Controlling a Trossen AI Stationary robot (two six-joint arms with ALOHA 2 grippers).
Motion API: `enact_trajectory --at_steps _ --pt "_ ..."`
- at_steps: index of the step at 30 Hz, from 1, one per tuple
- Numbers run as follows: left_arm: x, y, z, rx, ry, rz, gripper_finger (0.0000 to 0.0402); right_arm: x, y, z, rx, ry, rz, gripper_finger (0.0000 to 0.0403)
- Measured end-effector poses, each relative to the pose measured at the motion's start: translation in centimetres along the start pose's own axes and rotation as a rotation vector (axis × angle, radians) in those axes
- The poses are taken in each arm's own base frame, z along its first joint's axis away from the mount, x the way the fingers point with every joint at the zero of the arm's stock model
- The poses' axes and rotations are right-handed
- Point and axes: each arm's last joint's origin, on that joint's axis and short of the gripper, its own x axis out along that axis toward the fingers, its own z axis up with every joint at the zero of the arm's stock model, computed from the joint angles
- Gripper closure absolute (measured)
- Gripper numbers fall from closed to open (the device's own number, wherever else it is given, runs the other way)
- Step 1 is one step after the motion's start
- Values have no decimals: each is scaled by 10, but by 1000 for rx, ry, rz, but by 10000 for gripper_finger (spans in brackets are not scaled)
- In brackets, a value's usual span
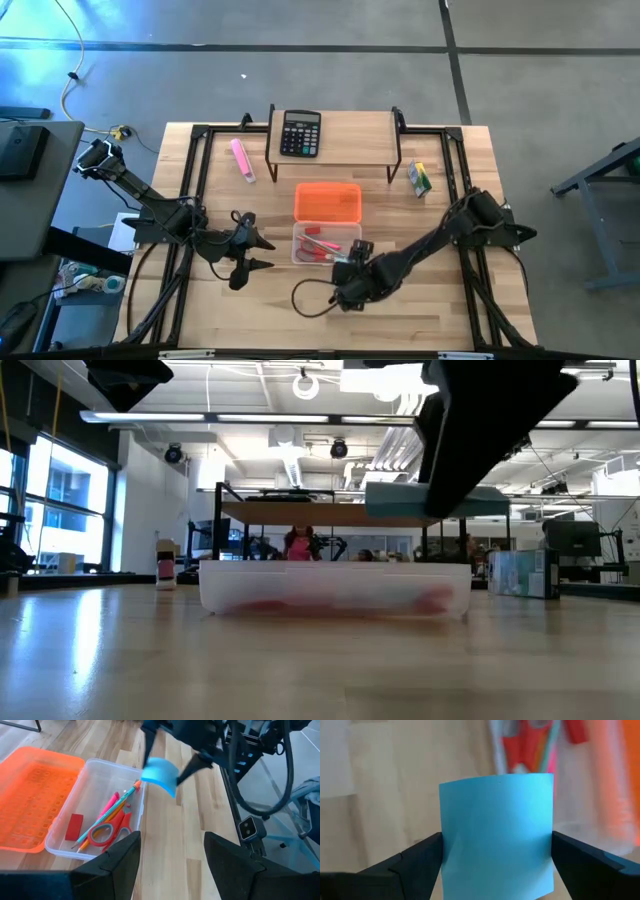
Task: Pack school essentials
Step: Put the blue sticky notes into the supply box
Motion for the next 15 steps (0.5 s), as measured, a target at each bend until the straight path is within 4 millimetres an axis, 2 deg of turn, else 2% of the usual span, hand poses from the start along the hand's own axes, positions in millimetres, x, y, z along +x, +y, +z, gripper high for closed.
enact_trajectory --at_steps 4,9,15 --pt "0 0 0 0 0 -1 193 -1 -22 12 -20 -1 -17 61" --pt "0 0 0 0 0 0 193 9 -49 25 -64 37 -38 61" --pt "0 0 0 0 0 0 193 18 -77 33 -54 145 44 61"
